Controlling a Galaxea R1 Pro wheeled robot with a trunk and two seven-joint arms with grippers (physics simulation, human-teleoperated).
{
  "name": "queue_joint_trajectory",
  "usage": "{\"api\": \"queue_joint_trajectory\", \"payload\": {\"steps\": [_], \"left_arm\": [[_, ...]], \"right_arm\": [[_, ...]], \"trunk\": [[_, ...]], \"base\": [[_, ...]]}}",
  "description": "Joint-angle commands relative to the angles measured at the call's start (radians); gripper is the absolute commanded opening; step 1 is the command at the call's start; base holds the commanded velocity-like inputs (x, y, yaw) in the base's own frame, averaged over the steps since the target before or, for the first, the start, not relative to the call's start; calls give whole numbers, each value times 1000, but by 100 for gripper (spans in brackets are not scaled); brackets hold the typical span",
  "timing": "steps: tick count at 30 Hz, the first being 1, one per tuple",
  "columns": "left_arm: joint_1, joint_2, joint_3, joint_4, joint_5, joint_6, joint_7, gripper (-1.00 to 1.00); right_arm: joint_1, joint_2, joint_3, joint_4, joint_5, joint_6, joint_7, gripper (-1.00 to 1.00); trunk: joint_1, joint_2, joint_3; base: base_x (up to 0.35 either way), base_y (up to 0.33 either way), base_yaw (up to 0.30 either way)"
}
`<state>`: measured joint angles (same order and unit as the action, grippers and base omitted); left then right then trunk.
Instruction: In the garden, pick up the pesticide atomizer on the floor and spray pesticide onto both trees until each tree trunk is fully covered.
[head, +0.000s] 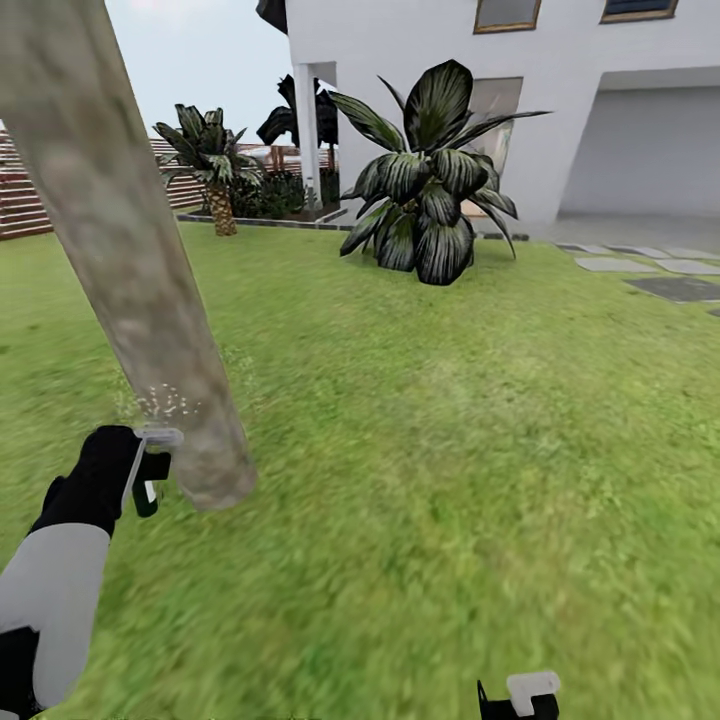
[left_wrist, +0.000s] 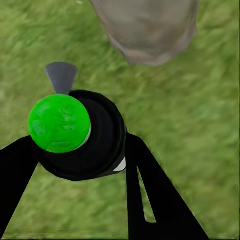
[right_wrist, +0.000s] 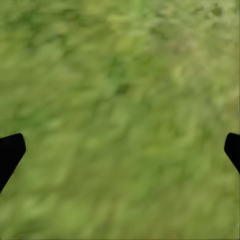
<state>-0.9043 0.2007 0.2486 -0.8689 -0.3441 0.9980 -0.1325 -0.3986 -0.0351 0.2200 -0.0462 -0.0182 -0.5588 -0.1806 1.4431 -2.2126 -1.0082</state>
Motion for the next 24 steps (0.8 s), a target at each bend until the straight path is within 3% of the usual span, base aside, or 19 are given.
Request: {"api": "queue_joint_trajectory", "payload": {"steps": [1,19,24], "left_arm": [[14,-2,1,-1,-10,1,-10,-100],[33,-5,3,6,-10,-2,-9,-100],[33,-9,2,2,-9,-2,30,-100]], "right_arm": [[0,0,9,0,-2,-1,-7,100],[0,-1,9,-1,-2,-1,-7,100],[0,0,9,0,-2,-1,-7,100]], "trunk": [[0,0,-1],[0,0,-1],[0,0,-1]], "base": [[47,-183,112],[60,-268,8],[115,-274,211]]}}
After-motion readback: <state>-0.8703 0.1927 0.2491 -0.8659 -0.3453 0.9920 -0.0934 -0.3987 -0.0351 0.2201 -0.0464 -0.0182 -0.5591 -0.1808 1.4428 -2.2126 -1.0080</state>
